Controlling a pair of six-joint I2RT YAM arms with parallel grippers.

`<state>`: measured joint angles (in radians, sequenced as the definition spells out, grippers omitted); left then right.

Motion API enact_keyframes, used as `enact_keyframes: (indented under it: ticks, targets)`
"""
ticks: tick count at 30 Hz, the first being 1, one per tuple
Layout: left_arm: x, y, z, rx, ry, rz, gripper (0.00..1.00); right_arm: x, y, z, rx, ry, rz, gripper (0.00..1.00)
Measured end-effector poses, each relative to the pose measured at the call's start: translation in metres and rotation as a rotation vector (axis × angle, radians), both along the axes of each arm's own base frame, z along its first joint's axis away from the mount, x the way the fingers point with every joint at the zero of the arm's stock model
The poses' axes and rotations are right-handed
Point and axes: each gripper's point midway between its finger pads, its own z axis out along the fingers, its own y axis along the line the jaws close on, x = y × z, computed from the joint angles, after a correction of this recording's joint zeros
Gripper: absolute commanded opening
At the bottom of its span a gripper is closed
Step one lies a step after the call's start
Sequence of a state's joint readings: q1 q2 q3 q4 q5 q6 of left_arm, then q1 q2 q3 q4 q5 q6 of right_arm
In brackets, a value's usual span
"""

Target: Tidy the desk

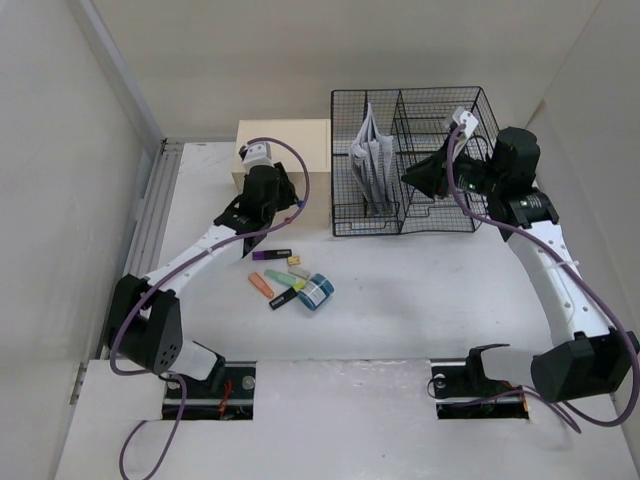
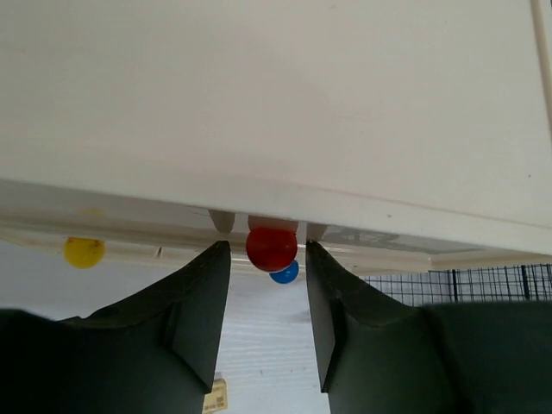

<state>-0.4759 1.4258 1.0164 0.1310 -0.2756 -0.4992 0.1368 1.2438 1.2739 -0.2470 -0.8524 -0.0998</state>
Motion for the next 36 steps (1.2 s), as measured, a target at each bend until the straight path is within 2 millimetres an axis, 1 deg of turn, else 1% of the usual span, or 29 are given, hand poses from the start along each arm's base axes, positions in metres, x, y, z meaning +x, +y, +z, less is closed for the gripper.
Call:
enact_keyframes:
  ticks: [1, 3, 4, 6, 9, 12, 15, 16, 18, 20, 26, 31, 33, 36]
  targets:
    - [0.000, -0.001, -0.002, 0.004, 0.004, -0.004, 0.27, 0.000, 0.000, 0.000, 0.000, -0.001, 0.001, 0.33]
    - [0.000, -0.002, -0.004, 0.011, 0.008, -0.012, 0.14, -0.001, 0.000, 0.001, 0.001, -0.002, 0.003, 0.33]
    - [0.000, -0.003, -0.004, 0.013, 0.008, -0.015, 0.08, -0.001, 0.000, 0.001, 0.001, -0.001, 0.003, 0.33]
    - [-0.002, -0.004, -0.005, 0.021, 0.017, -0.025, 0.00, -0.001, 0.000, 0.000, 0.001, 0.001, 0.004, 0.33]
    - [-0.005, -0.004, -0.009, 0.043, 0.029, -0.021, 0.00, -0.002, 0.001, -0.003, 0.001, 0.009, 0.009, 0.33]
    - [-0.009, -0.009, -0.006, 0.044, 0.012, -0.021, 0.00, -0.003, 0.001, -0.007, 0.000, 0.021, 0.010, 0.33]
    - [-0.021, -0.011, -0.005, 0.038, -0.007, -0.029, 0.00, -0.003, 0.001, -0.007, 0.000, 0.021, 0.012, 0.33]
    - [-0.026, -0.011, -0.004, 0.036, -0.011, -0.032, 0.04, -0.003, 0.001, -0.007, 0.000, 0.022, 0.014, 0.33]
    - [-0.031, -0.012, 0.000, 0.031, -0.024, -0.035, 0.24, -0.003, 0.002, -0.007, 0.001, 0.022, 0.018, 0.33]
    - [-0.033, -0.010, 0.004, 0.027, -0.037, -0.026, 0.34, -0.004, 0.002, -0.007, 0.002, 0.022, 0.020, 0.33]
    - [-0.030, -0.001, 0.017, 0.044, -0.065, 0.015, 0.36, -0.004, 0.002, -0.007, 0.002, 0.022, 0.021, 0.34]
    - [-0.014, -0.002, 0.035, 0.055, -0.093, 0.039, 0.36, -0.004, 0.002, -0.007, 0.002, 0.023, 0.021, 0.34]
    - [-0.008, 0.000, 0.036, 0.066, -0.093, 0.048, 0.35, -0.004, 0.002, -0.007, 0.002, 0.023, 0.021, 0.34]
    - [-0.002, 0.004, 0.030, 0.090, -0.077, 0.060, 0.34, -0.004, 0.002, -0.007, 0.002, 0.023, 0.022, 0.34]
